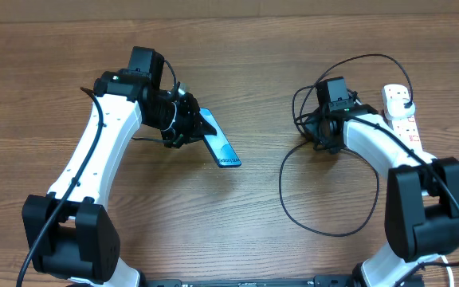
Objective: Plug charger to phone and switch on socket
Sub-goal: 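Move the right gripper to the black cable and grasp its USB-C end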
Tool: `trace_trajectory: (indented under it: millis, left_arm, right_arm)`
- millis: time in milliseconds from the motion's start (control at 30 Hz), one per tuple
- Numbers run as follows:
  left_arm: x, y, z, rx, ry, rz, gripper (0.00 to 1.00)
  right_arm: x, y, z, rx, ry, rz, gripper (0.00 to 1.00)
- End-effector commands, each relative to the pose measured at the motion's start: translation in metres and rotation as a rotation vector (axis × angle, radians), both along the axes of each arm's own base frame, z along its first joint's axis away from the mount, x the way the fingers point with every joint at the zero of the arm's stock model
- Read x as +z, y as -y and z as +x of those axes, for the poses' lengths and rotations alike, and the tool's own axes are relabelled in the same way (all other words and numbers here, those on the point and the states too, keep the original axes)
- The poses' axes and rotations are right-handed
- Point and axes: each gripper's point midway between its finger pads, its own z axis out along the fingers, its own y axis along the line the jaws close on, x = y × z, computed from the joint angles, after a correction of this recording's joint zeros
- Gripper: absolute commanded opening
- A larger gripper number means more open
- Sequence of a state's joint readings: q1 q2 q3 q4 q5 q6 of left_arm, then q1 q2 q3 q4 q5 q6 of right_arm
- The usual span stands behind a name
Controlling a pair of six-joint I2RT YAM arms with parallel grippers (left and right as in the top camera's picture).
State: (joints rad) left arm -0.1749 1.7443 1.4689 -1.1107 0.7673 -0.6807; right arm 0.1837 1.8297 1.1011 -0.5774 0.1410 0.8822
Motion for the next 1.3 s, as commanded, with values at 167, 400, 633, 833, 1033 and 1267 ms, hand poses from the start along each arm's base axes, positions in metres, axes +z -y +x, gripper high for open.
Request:
trace_trajectory:
  millis: [167,400,633,833,1033,1267]
  left_arm:
    - [0.01,0.004,0.001,0.0,0.008,-0.036,0.08]
    - [0.01,0.004,0.001,0.0,0.007,-0.036,0.06]
    - [0.009,0.003,-0.002,-0.001,-0.008,-0.033,0.05]
    - [0.008,0.002,-0.007,-0.012,-0.022,-0.029,0.05]
    - [0.008,0.002,-0.007,-0.012,-0.021,-0.029,0.04]
    - [0.008,0.002,-0.006,-0.011,-0.02,-0.029,0.04]
  right_arm:
    - [0.0,0.007,0.016,-0.008,0.038,-0.048,0.61]
    - [-0.007,0.005,0.011,-0.003,0.014,-0.037,0.45]
    - [-0.023,0.008,0.005,-0.025,-0.03,-0.044,0.46]
    - [-0.055,0.01,-0.01,-0.047,-0.128,-0.048,0.43]
    - [-0.062,0.006,-0.018,-0.071,-0.168,-0.021,0.22]
    - [-0.059,-0.006,-0.017,-0.032,-0.175,0.044,0.04]
